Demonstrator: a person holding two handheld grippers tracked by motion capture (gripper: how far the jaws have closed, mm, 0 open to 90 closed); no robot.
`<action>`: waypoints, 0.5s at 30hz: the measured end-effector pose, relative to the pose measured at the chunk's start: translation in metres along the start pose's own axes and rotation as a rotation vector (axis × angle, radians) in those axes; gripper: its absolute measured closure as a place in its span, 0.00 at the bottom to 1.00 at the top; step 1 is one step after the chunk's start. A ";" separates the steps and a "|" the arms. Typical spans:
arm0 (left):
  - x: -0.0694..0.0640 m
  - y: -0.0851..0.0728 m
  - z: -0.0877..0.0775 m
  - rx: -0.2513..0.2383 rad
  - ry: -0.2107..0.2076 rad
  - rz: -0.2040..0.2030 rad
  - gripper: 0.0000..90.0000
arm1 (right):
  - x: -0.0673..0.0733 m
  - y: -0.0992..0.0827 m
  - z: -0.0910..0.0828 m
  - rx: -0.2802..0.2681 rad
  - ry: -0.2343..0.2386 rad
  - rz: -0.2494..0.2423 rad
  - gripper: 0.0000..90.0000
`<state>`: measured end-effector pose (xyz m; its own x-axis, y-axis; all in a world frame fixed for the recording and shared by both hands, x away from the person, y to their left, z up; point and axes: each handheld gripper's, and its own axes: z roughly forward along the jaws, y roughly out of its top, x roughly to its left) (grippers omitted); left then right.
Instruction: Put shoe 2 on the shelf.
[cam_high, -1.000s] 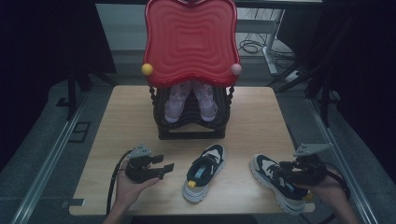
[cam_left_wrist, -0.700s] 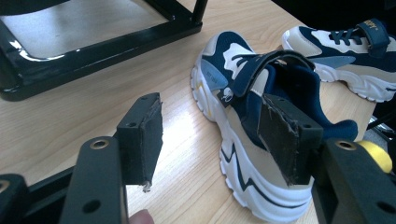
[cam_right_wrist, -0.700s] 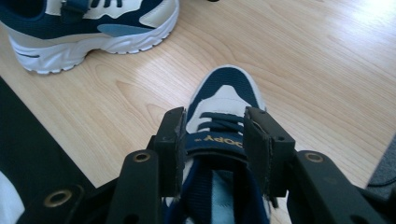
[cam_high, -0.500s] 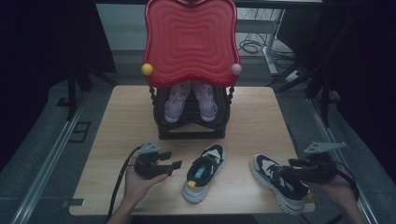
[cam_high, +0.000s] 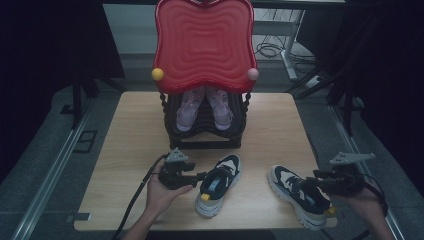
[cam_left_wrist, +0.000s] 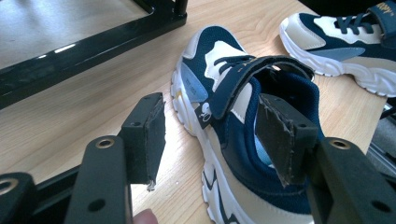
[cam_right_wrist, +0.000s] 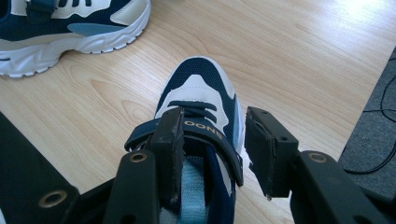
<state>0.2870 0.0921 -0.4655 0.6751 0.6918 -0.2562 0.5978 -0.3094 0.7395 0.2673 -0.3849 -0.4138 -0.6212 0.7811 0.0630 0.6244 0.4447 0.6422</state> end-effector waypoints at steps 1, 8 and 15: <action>-0.001 0.000 0.002 0.002 -0.004 0.000 0.49 | 0.000 0.000 0.000 0.000 -0.002 0.001 0.64; -0.007 0.006 0.014 0.027 -0.002 0.013 0.51 | -0.001 -0.002 -0.003 -0.001 -0.010 0.006 0.64; -0.012 0.008 0.030 0.061 0.001 0.021 0.54 | -0.003 -0.005 -0.003 0.005 -0.011 0.011 0.64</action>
<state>0.2963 0.0616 -0.4748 0.6874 0.6854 -0.2403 0.6086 -0.3632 0.7055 0.2644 -0.3906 -0.4146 -0.6088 0.7909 0.0617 0.6336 0.4379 0.6378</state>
